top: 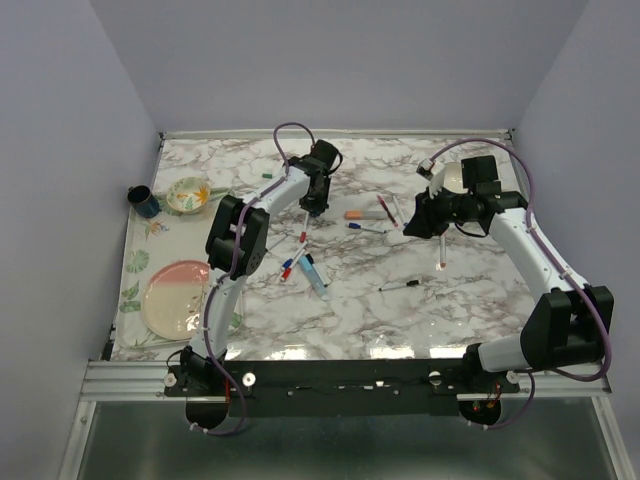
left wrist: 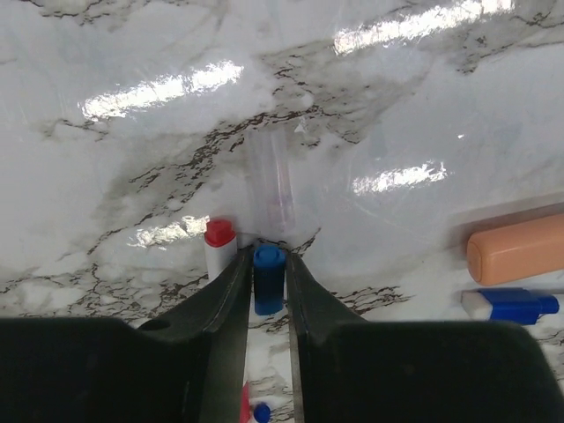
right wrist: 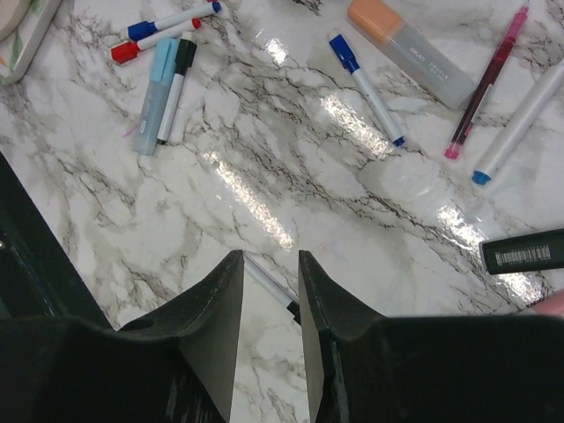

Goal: Open the pen caps
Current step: Place the pen cap on the table with the left arm, then grab a pen on the table with the right arm

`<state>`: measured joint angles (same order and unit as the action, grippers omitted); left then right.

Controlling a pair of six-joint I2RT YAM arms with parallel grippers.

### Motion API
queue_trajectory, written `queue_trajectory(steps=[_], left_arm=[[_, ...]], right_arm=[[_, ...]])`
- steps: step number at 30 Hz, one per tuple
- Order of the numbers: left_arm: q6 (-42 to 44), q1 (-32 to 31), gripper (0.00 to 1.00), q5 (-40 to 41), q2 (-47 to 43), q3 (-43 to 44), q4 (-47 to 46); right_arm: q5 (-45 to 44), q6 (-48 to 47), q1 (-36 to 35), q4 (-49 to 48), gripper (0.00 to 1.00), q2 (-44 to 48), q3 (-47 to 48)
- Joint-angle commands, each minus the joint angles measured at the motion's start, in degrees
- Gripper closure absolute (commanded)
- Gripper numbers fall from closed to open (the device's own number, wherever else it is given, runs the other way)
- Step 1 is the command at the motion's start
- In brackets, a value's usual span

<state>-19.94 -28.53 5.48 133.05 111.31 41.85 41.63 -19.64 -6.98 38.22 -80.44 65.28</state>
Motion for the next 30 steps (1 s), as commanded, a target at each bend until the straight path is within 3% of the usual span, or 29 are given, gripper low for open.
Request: queue_trajectory(steps=[1, 13, 18, 26, 30], left_arm=[[0.26, 0.94, 0.65, -0.29, 1.6, 1.81, 0.26], [1.05, 1.46, 0.48, -2.57, -5.34, -0.46, -2.19], [1.58, 1.73, 0.34, -5.2, -15.44, -6.09, -6.07], [-0.62, 2.25, 0.09, -6.97, -37.04, -23.66, -17.14], [-0.89, 2.6, 0.05, -6.27, -47.78, -31.57, -19.78]], right_arm=[[1.09, -1.19, 0.48, 0.37, 0.62, 0.2, -0.68], [0.82, -2.68, 0.48, 1.07, 0.62, -0.33, -0.59], [0.03, -4.44, 0.57, 1.33, 0.62, 0.29, -1.2], [-0.93, -6.02, 0.57, 0.28, 0.61, 2.04, -3.22], [-2.6, -6.2, 0.57, -1.56, 0.61, 4.15, -4.98]])
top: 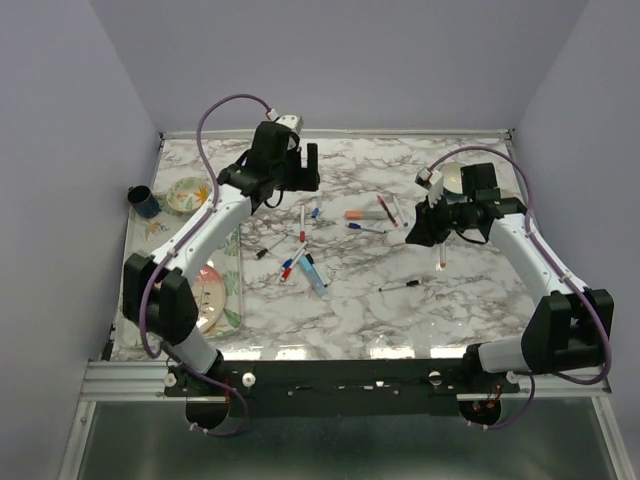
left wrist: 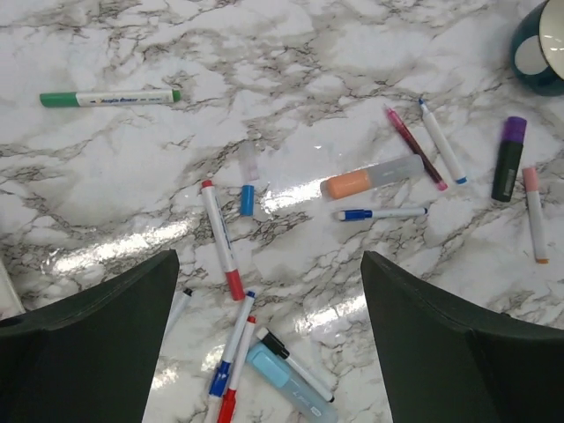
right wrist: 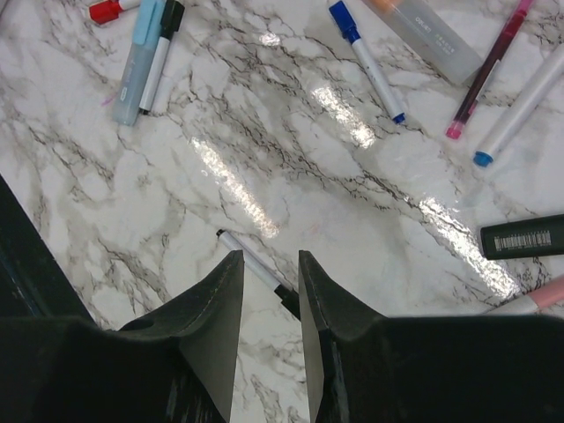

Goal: Open the pen caps
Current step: Grab a pen on the table with the right arm

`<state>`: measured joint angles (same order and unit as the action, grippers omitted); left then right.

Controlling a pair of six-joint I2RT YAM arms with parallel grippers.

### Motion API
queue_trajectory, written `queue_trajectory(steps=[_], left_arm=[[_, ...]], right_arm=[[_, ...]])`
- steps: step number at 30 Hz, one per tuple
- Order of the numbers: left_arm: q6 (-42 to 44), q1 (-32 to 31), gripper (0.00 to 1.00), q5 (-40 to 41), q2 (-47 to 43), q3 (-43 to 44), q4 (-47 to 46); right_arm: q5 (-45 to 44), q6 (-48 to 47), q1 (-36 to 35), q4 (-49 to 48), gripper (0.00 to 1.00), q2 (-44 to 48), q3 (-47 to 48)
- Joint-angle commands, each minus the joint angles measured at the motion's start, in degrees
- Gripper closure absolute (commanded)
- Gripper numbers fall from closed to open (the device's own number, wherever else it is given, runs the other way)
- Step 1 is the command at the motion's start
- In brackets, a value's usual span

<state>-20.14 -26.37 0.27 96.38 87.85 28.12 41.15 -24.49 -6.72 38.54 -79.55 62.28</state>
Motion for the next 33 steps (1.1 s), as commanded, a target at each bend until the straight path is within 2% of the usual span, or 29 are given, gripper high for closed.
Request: queue_trajectory(steps=[1, 2, 8, 14, 19, 33], left_arm=[[-0.69, 0.53, 0.04, -0.72, -13.39, -11.62, -7.02], [-0.69, 0.62, 0.01, -0.71, -18.02, -13.48, -7.72], [2.73, 1.58, 0.01, 3.06, -34.29, -26.67, -10.1], [7.05, 1.76, 0.01, 6.41, -44.5, -38.43, -12.82], [6.26, 1.76, 0.01, 3.6, -47.95, -40.21, -14.14], [6.43, 1.85, 0.01, 2.54, -48.65, -40.31, -13.71]], right_arm=[[-2.47, -1.35, 0.31, -2.59, 0.61, 4.13, -2.42], [-3.6, -1.35, 0.39, -2.95, 0.61, 4.57, -2.6], [-6.95, -1.0, 0.66, -6.02, 0.6, 8.0, -5.85], [-9.94, -1.08, 0.92, -6.46, 0.48, 8.36, -8.05], [-13.28, -1.26, 1.36, -6.99, 0.42, 7.57, -9.72], [-19.79, -2.14, 2.59, -7.26, 0.41, 0.72, -9.99]])
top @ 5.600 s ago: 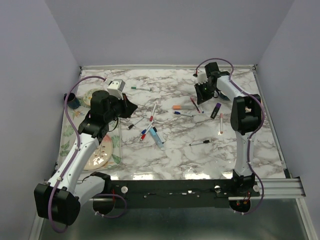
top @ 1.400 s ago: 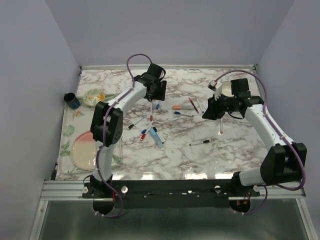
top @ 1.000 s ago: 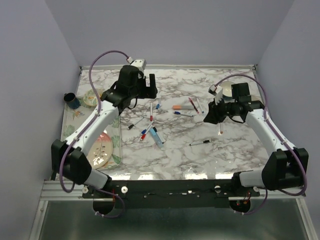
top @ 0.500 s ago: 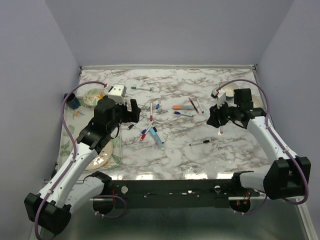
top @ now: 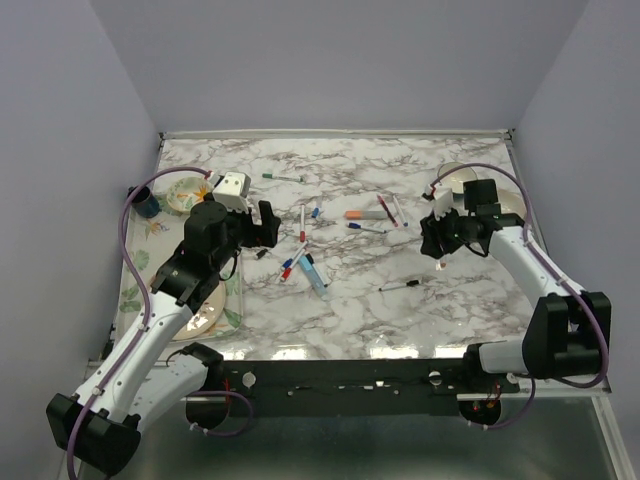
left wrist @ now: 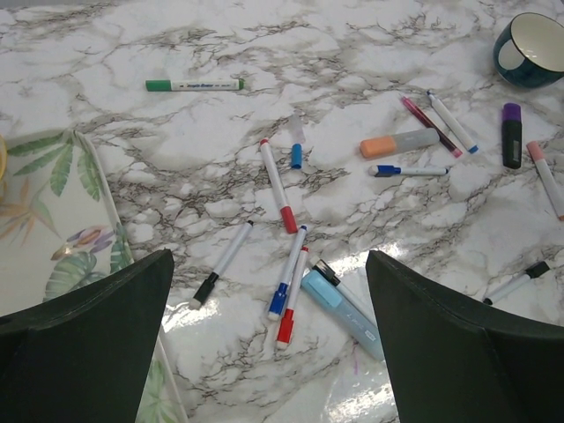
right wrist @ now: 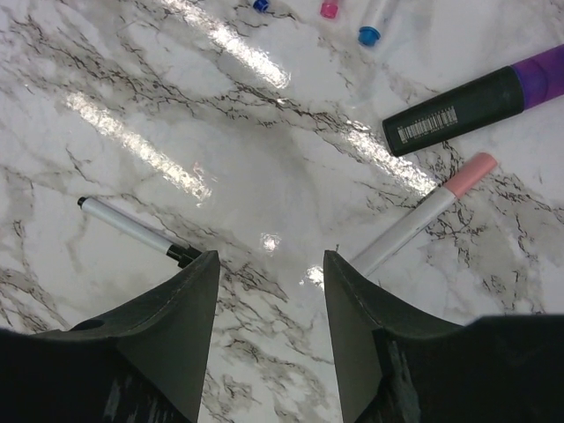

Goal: Open the pen caps
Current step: Grab a pen on the table with the right arm

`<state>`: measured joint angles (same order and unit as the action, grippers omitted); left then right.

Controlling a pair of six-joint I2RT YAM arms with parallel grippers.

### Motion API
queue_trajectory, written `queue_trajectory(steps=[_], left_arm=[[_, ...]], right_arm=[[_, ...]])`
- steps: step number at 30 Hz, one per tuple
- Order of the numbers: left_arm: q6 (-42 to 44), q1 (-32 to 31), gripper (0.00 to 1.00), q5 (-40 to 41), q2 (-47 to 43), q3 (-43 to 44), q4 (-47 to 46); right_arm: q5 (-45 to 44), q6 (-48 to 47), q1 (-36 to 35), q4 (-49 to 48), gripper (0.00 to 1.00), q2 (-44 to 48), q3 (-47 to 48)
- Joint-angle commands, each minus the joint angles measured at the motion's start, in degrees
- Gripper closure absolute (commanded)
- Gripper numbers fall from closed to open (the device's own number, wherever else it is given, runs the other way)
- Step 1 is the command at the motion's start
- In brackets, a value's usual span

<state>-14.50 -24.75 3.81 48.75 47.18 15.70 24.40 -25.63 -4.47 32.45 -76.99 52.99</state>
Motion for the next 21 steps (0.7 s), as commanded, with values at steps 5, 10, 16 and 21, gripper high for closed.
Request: queue_trajectory(steps=[5, 10, 16, 21], left_arm=[[0.79, 0.23, 0.01, -0.91, -0.68, 0.28, -1.38], [0.79, 0.32, 0.01, -1.0, -0.5, 0.28, -1.38], [0.7, 0.32, 0.01, -1.09, -0.5, 0.19, -1.38], [0.7, 0.32, 0.01, -1.09, -0.59, 0.19, -1.38]], right_arm=[[-4.01, -0.83, 0.25, -0.89, 0.41, -3.25, -0.35], [-5.59, -0.21, 0.34, -0.72, 0.41, -4.74, 0.09], [-7.26, 0.49, 0.34, -0.37, 0.41, -6.85, 0.71], [-8.49, 1.02, 0.43, -0.45, 0.41, -8.08, 0.8]])
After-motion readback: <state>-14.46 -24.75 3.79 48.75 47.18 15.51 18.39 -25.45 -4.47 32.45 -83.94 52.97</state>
